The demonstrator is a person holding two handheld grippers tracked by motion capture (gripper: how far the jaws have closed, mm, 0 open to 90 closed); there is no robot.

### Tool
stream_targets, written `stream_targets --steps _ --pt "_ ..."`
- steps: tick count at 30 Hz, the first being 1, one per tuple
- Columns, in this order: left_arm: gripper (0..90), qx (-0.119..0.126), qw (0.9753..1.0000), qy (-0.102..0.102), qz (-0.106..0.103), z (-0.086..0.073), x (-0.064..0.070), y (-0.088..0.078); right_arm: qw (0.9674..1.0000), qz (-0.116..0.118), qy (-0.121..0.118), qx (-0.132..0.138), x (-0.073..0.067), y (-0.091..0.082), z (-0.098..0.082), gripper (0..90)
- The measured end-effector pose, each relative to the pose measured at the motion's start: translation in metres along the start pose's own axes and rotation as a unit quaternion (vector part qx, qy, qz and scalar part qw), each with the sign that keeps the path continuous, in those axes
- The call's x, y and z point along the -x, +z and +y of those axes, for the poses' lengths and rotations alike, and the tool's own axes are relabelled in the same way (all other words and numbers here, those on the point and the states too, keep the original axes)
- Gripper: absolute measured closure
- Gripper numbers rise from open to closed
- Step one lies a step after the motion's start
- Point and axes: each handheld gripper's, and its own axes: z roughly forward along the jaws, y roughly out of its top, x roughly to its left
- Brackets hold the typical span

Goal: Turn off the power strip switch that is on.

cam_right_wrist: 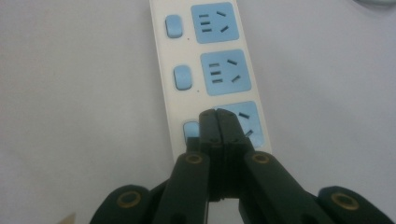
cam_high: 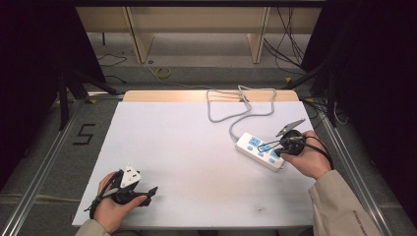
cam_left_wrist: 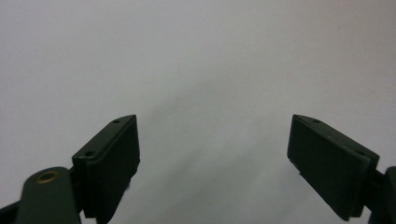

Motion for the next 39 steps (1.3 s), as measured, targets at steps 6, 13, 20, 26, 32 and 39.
stream_targets --steps 6,13,20,26,32,39 --pt "16.7 -0.001 1.0000 0.001 -0.001 0.000 0.000 0.000 1.0000 0.000 -0.005 -0.004 0.000 0.001 0.004 90.0" --pt "16.7 -0.001 1.0000 0.000 -0.001 0.000 0.000 0.000 0.9999 0.003 -0.010 -0.011 0.000 0.004 0.008 90.0" --pt "16.7 -0.001 1.0000 0.000 -0.001 0.000 0.000 0.000 0.9998 0.005 -0.009 -0.017 0.000 0.007 0.010 90.0" --pt "16.8 0.000 1.0000 0.000 -0.001 0.000 0.000 0.000 0.9996 0.007 -0.012 -0.023 -0.001 0.010 0.013 90.0" --pt "16.7 0.000 1.0000 0.000 -0.001 0.000 0.000 0.000 0.9995 0.008 -0.014 -0.028 -0.002 0.012 0.014 90.0" --pt "16.7 0.000 1.0000 0.001 -0.001 0.000 0.000 0.000 0.9992 0.010 -0.015 -0.037 -0.003 0.016 0.014 90.0"
